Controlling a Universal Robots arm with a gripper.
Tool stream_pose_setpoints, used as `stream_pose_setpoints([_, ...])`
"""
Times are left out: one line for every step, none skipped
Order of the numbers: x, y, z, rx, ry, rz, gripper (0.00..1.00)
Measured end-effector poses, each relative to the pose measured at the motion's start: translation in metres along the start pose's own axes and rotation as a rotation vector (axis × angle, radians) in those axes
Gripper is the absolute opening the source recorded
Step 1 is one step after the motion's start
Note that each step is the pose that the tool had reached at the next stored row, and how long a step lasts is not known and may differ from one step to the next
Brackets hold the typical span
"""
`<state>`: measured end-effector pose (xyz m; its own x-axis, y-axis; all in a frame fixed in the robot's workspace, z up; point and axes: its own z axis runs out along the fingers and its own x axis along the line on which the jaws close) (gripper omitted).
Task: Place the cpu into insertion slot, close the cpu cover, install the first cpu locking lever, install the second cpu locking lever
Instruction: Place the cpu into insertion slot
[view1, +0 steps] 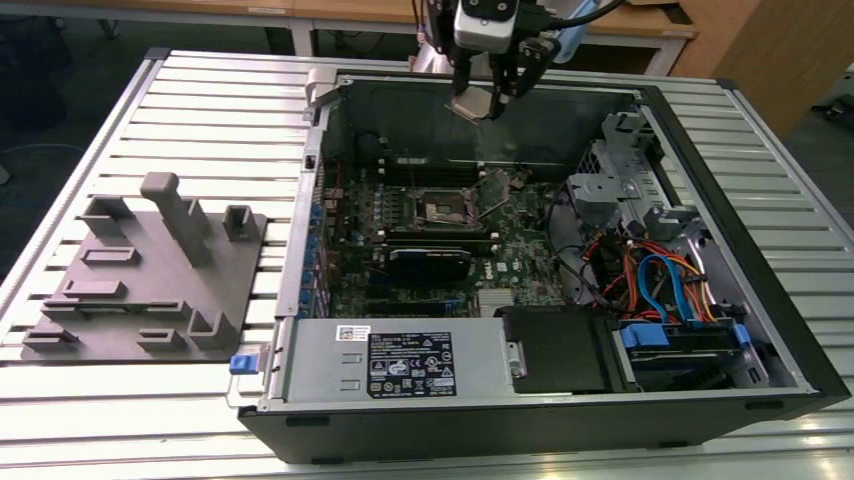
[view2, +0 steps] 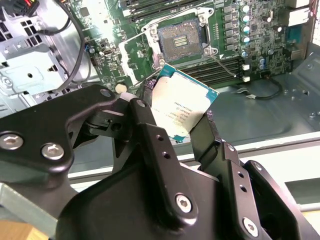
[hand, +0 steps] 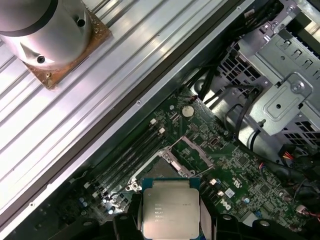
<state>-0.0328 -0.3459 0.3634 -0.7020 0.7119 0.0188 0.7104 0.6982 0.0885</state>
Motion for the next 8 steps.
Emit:
stream_pose_setpoints([0.0000,0.0000,0.0000,-0.0002,-0.0008,0.010,0.54])
stream_pose_setpoints([0.0000,0.0000,0.0001,-0.0005,-0.0019,0.022,0.54])
stream_pose_setpoints([0.0000,0.0000,0.0001,-0.0007,-0.0030,0.034,0.54])
stream_pose_setpoints([0.0000,0.0000,0.0001,-0.0009,-0.0040,0.045,0.54])
stream_pose_setpoints([0.0000,0.0000,0.0001,-0.0011,-0.0047,0.053,0.54])
stream_pose_setpoints([0.0000,0.0000,0.0001,-0.0011,-0.0052,0.059,0.54])
stream_pose_setpoints([0.0000,0.0000,0.0001,-0.0013,-0.0057,0.064,0.54])
stream_pose_setpoints([0.0000,0.0000,0.0001,-0.0013,-0.0060,0.068,0.54])
